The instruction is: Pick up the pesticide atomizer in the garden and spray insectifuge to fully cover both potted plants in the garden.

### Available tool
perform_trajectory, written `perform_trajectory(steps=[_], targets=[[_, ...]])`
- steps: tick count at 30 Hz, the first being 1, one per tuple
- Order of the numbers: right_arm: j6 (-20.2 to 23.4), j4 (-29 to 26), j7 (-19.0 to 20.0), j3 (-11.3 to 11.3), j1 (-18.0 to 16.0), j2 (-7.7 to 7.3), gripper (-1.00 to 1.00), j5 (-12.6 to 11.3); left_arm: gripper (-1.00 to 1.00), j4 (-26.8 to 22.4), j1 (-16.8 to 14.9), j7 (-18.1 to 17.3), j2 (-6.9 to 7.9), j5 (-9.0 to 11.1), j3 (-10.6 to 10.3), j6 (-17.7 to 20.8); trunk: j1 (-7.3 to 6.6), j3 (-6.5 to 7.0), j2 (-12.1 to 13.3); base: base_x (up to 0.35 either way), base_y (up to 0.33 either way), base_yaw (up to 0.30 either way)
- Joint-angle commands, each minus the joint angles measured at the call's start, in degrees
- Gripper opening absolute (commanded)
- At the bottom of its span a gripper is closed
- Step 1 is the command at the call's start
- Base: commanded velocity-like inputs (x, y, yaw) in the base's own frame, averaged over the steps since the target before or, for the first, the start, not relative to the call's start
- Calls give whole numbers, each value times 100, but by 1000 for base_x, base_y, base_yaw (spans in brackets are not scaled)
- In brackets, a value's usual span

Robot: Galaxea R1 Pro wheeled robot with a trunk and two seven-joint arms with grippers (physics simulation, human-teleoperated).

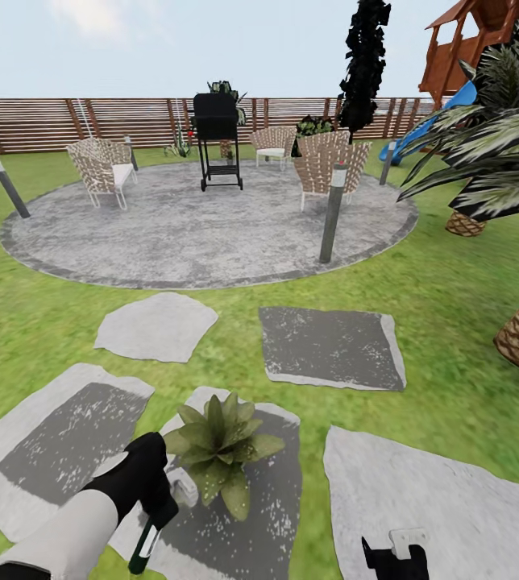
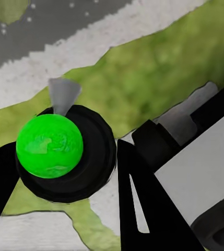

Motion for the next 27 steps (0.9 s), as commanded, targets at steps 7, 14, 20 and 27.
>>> perform_trajectory(steps=[7,14,20,27], targets=[[-20,-5,38,-48,-4,0,100,13,-100,-14,-297,-53,-10,-26,-16,32,-1,-5,-2,0,0,0],[-20,0,38,-48,-5,0,100,13,-100,47,-262,-47,1,-27,-24,25,-1,-5,-2,131,0,0],[-20,3,38,-48,-2,0,100,13,-100,82,-256,-43,-11,-18,-28,23,-1,-5,-2,324,0,0],[-20,1,38,-48,-2,0,100,13,-100,90,-98,-38,-13,-7,-21,10,-1,-5,-2,109,0,0]])
